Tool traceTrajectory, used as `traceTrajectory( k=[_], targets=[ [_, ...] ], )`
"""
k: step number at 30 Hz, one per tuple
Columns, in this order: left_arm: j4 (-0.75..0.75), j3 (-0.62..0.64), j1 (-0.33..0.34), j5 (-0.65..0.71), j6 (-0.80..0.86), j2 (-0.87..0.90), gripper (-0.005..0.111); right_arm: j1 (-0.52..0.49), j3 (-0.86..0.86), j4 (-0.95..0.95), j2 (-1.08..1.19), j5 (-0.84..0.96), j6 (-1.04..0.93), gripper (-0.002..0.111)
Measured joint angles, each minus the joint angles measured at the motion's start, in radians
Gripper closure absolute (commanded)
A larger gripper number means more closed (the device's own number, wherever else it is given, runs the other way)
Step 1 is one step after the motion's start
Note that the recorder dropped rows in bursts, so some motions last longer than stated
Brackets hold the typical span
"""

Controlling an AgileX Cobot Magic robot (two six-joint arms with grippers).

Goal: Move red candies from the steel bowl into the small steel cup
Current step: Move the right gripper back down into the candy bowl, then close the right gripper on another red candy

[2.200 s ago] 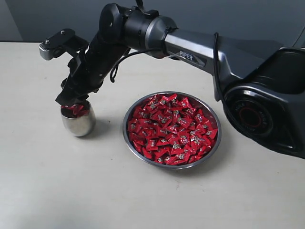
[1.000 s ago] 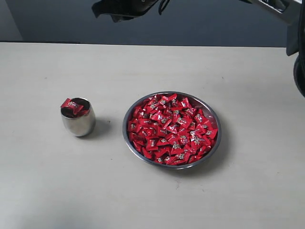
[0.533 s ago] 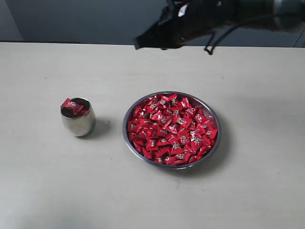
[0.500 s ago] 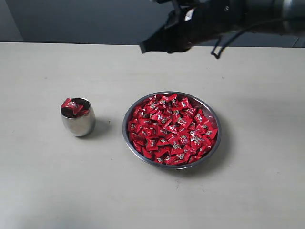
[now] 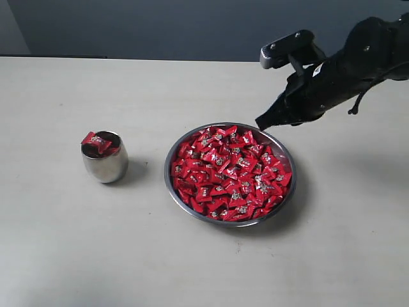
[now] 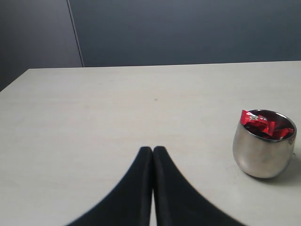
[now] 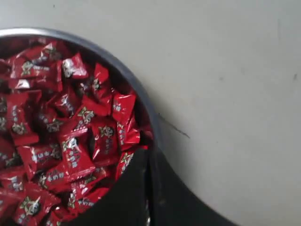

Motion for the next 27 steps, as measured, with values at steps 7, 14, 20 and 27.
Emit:
traceTrajectory(
  k=[7,14,20,27],
  targets=[
    [0.000,0.000,0.000,0.000,0.000,0.000,0.106,0.005,-0.108,0.063,0.134,0.171,-0.032,0.109],
    [0.000,0.000,0.000,0.000,0.000,0.000,0.106,0.102,-0.332,0.170,0.255,0.336,-0.172,0.109],
    [0.000,0.000,0.000,0.000,0.000,0.000,0.106,0.179,-0.380,0.127,0.312,0.380,-0.188,0.109],
    [0.000,0.000,0.000,0.000,0.000,0.000,0.106,0.240,-0.382,0.036,0.332,0.372,-0.183,0.084]
  ],
)
